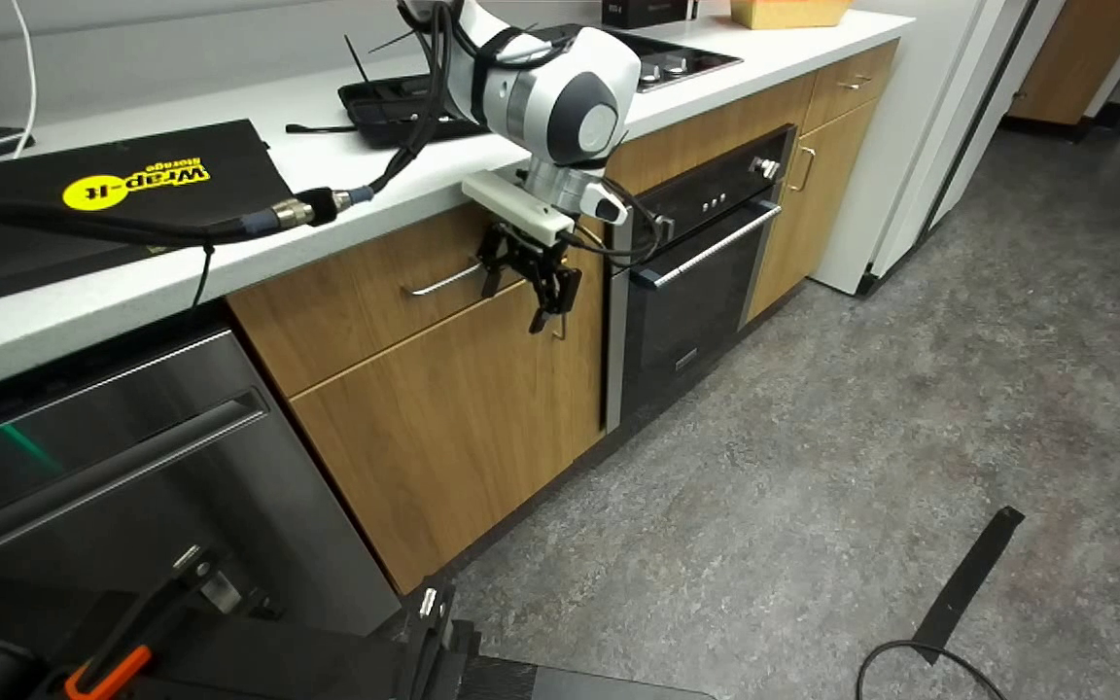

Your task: Close the top drawer of the kitchen unit

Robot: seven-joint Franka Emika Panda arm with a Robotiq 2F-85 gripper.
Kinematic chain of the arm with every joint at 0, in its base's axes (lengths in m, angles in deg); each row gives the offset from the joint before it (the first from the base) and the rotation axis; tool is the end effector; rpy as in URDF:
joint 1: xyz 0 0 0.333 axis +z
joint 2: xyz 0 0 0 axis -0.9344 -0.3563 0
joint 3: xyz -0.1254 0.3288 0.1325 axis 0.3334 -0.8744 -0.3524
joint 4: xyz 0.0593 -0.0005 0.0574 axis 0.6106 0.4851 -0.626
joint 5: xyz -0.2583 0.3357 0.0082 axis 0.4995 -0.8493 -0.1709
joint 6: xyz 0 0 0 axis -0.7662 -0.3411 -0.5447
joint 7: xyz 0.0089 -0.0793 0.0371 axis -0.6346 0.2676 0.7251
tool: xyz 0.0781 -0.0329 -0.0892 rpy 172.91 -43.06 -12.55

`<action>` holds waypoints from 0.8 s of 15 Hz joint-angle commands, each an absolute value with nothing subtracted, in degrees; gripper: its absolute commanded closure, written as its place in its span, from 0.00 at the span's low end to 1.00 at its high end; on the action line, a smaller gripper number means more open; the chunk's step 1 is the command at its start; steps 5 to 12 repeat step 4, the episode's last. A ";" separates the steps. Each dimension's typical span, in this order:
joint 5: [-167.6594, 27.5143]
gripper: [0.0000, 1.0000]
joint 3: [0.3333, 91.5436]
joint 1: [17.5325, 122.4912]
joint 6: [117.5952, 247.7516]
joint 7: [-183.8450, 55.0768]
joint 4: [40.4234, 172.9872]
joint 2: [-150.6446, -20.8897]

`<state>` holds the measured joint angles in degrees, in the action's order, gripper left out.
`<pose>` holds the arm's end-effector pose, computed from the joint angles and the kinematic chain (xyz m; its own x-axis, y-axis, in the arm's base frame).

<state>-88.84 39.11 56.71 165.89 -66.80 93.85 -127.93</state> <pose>0.7363 -0.1113 0.0611 0.8333 -0.3924 -0.3894 -0.4857 -0.8561 -0.1765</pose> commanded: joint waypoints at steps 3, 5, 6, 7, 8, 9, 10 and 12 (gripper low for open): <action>-89.74 0.00 40.07 57.41 165.40 -66.15 93.25 -128.30; -89.74 0.00 40.07 57.40 165.40 -66.14 93.23 -128.31; -89.74 0.00 40.07 57.40 165.40 -66.14 93.23 -128.31; -89.74 0.00 40.07 57.40 165.40 -66.14 93.23 -128.31; -89.74 0.00 40.07 57.40 165.40 -66.14 93.23 -128.31; -89.74 0.00 40.07 57.40 165.40 -66.14 93.23 -128.31; -89.74 0.00 40.07 57.40 165.40 -66.14 93.23 -128.31; -89.74 0.00 40.07 57.40 165.40 -66.14 93.23 -128.31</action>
